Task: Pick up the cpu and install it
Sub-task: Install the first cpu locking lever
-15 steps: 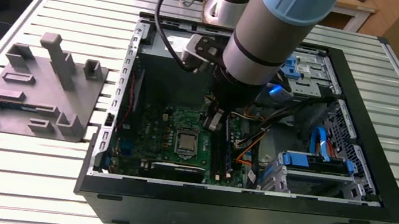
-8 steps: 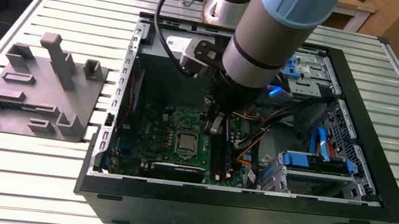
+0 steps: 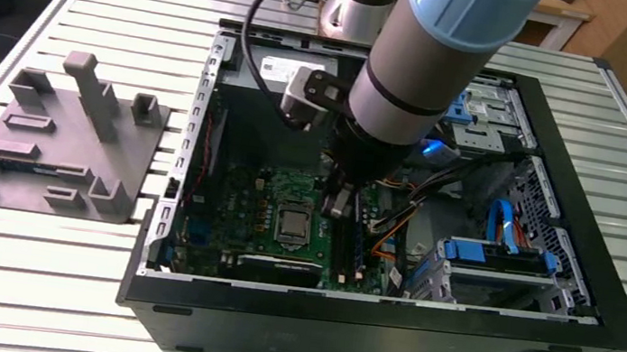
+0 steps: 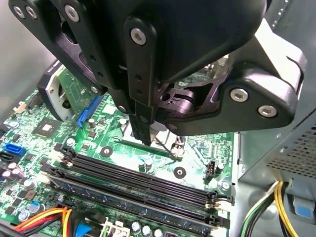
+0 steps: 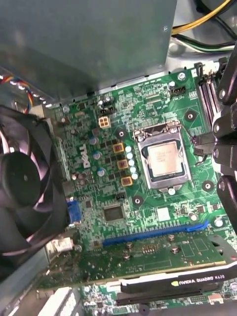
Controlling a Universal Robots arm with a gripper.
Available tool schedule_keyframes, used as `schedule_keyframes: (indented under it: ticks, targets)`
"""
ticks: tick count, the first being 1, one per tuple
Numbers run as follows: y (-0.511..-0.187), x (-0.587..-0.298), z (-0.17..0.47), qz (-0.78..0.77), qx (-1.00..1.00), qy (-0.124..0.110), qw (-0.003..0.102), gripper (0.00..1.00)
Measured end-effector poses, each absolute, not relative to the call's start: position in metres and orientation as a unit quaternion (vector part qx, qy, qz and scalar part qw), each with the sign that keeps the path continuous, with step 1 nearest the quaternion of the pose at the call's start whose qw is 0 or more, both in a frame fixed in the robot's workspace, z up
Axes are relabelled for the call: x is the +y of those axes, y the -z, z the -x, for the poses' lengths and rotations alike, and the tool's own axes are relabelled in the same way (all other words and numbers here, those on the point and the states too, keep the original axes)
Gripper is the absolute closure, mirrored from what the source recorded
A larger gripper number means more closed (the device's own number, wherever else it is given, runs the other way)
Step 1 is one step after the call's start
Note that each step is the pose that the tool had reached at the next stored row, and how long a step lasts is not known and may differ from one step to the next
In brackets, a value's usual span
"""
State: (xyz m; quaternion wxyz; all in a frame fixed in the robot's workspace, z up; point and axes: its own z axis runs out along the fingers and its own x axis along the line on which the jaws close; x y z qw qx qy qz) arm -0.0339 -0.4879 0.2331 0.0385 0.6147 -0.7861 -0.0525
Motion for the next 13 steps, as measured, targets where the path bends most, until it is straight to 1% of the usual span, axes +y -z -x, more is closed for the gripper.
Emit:
schedule_keyframes:
  ticks: [13]
  targets:
    - [-0.2303, -0.4911, 0.0339, -0.628, -0.776, 0.052, 0.039, 0.9]
